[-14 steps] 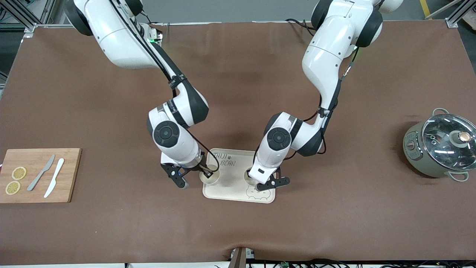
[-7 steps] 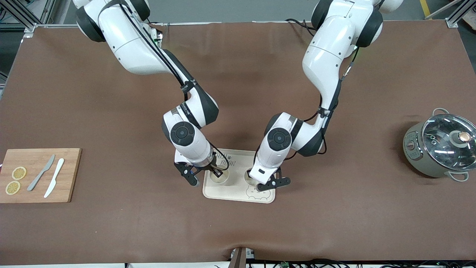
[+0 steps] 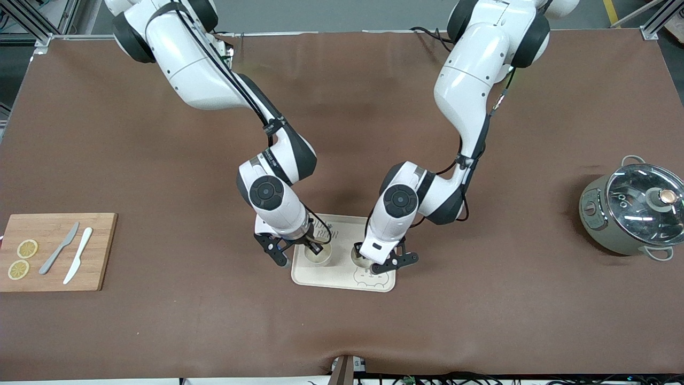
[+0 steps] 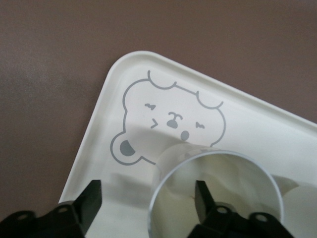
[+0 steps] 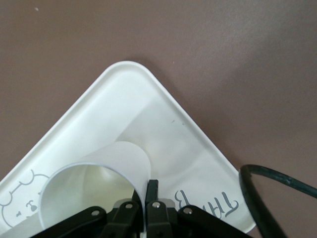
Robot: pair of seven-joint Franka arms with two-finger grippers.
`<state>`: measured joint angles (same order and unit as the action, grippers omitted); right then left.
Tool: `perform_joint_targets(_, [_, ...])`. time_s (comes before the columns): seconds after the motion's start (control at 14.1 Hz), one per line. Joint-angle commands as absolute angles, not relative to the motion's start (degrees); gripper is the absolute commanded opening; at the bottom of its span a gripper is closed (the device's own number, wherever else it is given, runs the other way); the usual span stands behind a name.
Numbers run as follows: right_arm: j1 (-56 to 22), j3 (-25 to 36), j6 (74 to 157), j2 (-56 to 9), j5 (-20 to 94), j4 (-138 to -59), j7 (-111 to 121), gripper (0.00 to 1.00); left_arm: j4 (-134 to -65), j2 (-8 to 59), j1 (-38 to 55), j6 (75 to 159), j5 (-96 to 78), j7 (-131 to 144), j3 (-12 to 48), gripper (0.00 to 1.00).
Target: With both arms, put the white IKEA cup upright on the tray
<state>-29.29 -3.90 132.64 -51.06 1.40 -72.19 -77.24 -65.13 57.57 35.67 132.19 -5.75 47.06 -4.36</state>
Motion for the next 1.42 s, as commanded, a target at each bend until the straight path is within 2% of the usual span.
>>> perform_joint_targets(0.0, [-30.15,-3.34,133.06,-52.73,0.35,-70.40,-78.84,0.00,-65.39,54.85,35.51,127.11,-6.68,47.29,-5.18,1.00])
perform_joint_targets(0.21, [-30.23,-3.34,134.56,-52.73,0.44,-71.37,-78.84,0.00,-65.21,53.35,35.25,125.07,-6.59,46.93,-6.24,1.00])
perform_joint_targets(0.28, [-30.23,-3.43,134.56,-52.73,0.53,-71.28,-78.84,0.06,-65.21,52.91,35.16,124.98,-6.59,46.93,-6.33,1.00])
perform_joint_targets(0.35, [-30.23,-3.43,134.30,-52.73,0.53,-71.28,-78.75,0.19,-65.21,52.21,34.90,124.02,-6.50,46.41,-6.33,1.00])
perform_joint_targets(0.43, [-30.06,-3.43,133.95,-52.73,0.53,-71.28,-78.49,0.38,-65.21,51.51,34.02,121.58,-6.68,45.54,-6.24,1.00])
perform_joint_targets(0.5, [-30.06,-3.43,133.86,-52.65,0.44,-71.28,-78.57,0.95,-65.21,50.46,33.32,119.46,-6.77,44.05,-6.07,1.00])
perform_joint_targets(0.57, [-30.06,-3.34,133.86,-52.65,0.44,-71.28,-78.57,1.00,-65.21,49.49,32.79,118.05,-6.94,42.82,-5.89,1.00])
perform_joint_targets(0.92, [-29.62,-3.34,130.80,-51.07,-0.97,-71.11,-78.13,1.00,-65.21,46.94,29.80,115.14,-7.29,37.46,-5.45,1.00])
perform_joint_targets(1.2, [-28.48,-3.43,117.55,-44.50,-0.79,-70.58,-73.06,1.00,-65.30,41.94,24.54,107.17,-9.30,25.62,-5.10,1.00])
perform_joint_targets(1.35, [-24.46,-4.21,108.15,-38.88,0.17,-70.32,-68.23,1.00,-65.57,38.60,19.54,101.46,-9.93,12.72,-5.19,1.00])
